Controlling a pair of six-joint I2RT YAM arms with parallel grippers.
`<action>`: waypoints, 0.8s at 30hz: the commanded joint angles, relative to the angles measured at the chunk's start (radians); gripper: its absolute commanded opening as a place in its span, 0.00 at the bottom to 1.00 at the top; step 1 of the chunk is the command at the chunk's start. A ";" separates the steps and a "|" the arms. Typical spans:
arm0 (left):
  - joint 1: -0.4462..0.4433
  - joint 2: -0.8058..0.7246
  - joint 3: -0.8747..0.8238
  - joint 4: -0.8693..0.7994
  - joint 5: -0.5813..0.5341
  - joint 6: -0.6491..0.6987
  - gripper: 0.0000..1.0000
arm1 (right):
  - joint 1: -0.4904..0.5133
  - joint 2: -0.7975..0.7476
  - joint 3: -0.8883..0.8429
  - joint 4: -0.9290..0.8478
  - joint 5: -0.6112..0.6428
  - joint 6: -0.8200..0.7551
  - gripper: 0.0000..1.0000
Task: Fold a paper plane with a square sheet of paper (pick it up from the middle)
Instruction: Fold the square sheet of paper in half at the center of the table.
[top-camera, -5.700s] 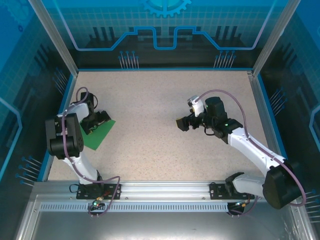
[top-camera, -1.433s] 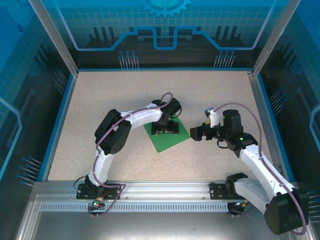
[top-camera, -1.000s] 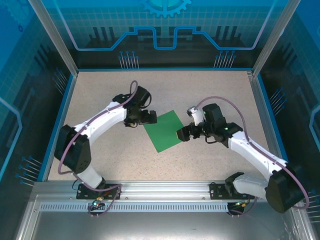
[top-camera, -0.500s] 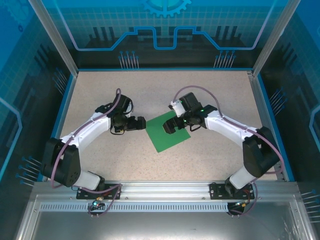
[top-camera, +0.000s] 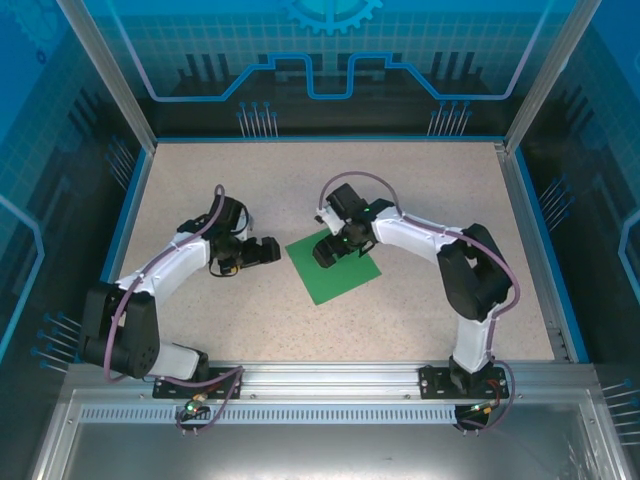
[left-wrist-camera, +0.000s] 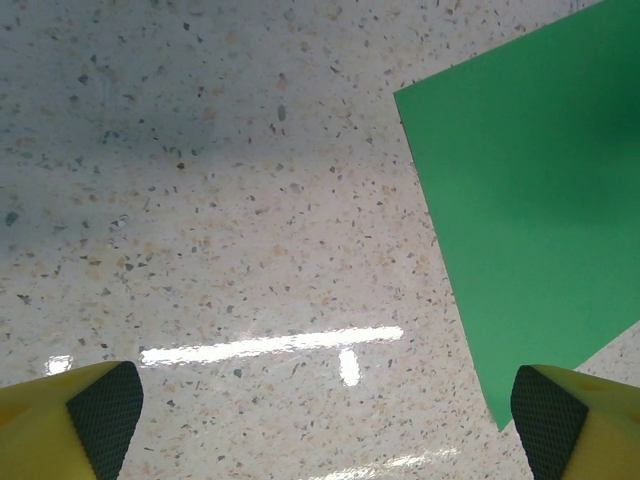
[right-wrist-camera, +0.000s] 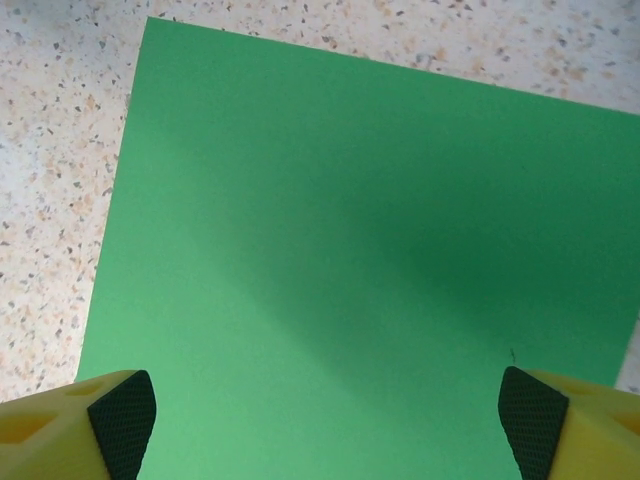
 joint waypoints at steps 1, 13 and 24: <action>0.016 -0.026 -0.010 0.011 0.040 0.015 0.99 | 0.019 0.049 0.039 -0.058 0.048 -0.015 0.92; 0.020 0.010 -0.008 0.020 0.059 0.015 0.99 | 0.042 0.140 0.082 -0.076 0.079 0.101 0.91; 0.020 0.029 -0.007 0.027 0.070 0.015 0.99 | 0.058 0.174 0.060 -0.056 0.109 0.190 0.89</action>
